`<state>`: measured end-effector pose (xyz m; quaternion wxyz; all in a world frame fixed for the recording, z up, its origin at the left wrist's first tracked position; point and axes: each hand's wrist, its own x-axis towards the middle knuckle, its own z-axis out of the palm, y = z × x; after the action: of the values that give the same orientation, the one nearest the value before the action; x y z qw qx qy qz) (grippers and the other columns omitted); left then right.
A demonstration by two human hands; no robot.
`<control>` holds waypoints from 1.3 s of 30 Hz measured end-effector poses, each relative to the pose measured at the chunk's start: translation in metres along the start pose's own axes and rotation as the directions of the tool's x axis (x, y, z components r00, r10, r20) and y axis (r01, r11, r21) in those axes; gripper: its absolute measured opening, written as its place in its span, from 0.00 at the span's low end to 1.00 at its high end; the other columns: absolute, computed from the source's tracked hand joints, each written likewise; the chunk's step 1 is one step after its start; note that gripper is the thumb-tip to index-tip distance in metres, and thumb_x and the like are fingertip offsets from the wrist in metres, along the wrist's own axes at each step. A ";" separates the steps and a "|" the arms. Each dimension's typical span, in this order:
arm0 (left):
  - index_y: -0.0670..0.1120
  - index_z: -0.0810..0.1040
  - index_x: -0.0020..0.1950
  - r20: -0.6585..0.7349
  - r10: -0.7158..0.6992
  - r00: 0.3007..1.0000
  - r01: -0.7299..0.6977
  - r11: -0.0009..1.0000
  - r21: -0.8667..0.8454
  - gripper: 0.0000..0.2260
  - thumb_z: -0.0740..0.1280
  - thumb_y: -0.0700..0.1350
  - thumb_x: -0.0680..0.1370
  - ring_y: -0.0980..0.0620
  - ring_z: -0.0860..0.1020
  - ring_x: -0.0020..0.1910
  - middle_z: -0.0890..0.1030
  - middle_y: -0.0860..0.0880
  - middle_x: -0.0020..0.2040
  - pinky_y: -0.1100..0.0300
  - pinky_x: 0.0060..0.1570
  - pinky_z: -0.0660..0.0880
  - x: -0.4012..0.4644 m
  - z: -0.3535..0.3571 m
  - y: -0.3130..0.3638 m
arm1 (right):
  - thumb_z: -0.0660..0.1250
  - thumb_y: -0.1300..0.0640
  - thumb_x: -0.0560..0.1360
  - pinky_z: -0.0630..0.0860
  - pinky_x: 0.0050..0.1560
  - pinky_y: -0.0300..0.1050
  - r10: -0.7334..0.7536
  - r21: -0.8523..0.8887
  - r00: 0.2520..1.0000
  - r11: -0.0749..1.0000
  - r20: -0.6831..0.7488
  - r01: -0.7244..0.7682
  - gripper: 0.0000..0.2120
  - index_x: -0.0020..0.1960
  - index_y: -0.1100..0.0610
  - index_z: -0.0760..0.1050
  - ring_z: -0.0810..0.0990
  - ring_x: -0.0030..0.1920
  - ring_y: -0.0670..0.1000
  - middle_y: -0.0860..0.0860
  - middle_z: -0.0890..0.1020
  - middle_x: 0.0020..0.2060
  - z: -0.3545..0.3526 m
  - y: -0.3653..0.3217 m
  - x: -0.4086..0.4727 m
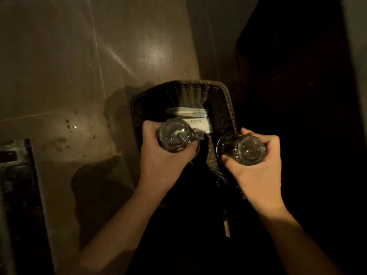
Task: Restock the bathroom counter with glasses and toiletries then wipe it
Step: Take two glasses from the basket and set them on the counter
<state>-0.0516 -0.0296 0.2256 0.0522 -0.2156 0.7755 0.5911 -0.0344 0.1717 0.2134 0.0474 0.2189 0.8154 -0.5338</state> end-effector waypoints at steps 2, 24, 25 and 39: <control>0.65 0.69 0.50 -0.004 -0.017 1.000 0.017 1.000 0.004 0.25 0.81 0.52 0.63 0.65 0.82 0.47 0.81 0.65 0.50 0.74 0.41 0.76 -0.018 -0.016 0.031 | 0.82 0.51 0.59 0.80 0.52 0.34 0.000 0.011 1.000 1.000 0.032 0.000 0.32 0.59 0.37 0.72 0.82 0.55 0.38 0.36 0.80 0.58 -0.016 -0.030 -0.014; 0.63 0.79 0.59 0.416 0.371 0.830 -0.363 0.926 -0.101 0.30 0.83 0.38 0.66 0.60 0.84 0.56 0.84 0.61 0.56 0.71 0.51 0.79 -0.257 -0.138 0.439 | 0.80 0.46 0.60 0.74 0.47 0.31 -0.077 -0.001 0.992 0.997 -0.095 0.077 0.32 0.60 0.35 0.71 0.81 0.51 0.34 0.33 0.81 0.53 -0.284 -0.372 -0.265; 0.64 0.78 0.59 0.468 0.377 0.799 -0.377 0.921 -0.098 0.30 0.83 0.39 0.66 0.60 0.83 0.56 0.83 0.61 0.56 0.72 0.51 0.78 -0.265 -0.141 0.439 | 0.80 0.46 0.60 0.74 0.47 0.31 -0.050 0.026 0.989 0.998 -0.142 0.054 0.32 0.60 0.36 0.71 0.81 0.51 0.34 0.33 0.81 0.52 -0.286 -0.371 -0.282; 0.61 0.81 0.56 0.921 0.210 0.329 -0.379 0.922 -0.076 0.28 0.83 0.36 0.64 0.59 0.84 0.54 0.84 0.56 0.53 0.70 0.46 0.80 -0.350 -0.098 0.429 | 0.82 0.51 0.61 0.74 0.41 0.25 0.398 0.399 0.737 0.897 -0.547 -0.190 0.29 0.55 0.35 0.73 0.80 0.49 0.35 0.38 0.81 0.51 -0.298 -0.320 -0.482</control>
<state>0.1117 0.0632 0.7556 0.3782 0.2951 0.6849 0.5484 0.3156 0.1824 0.7624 -0.1717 0.5130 0.6433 -0.5418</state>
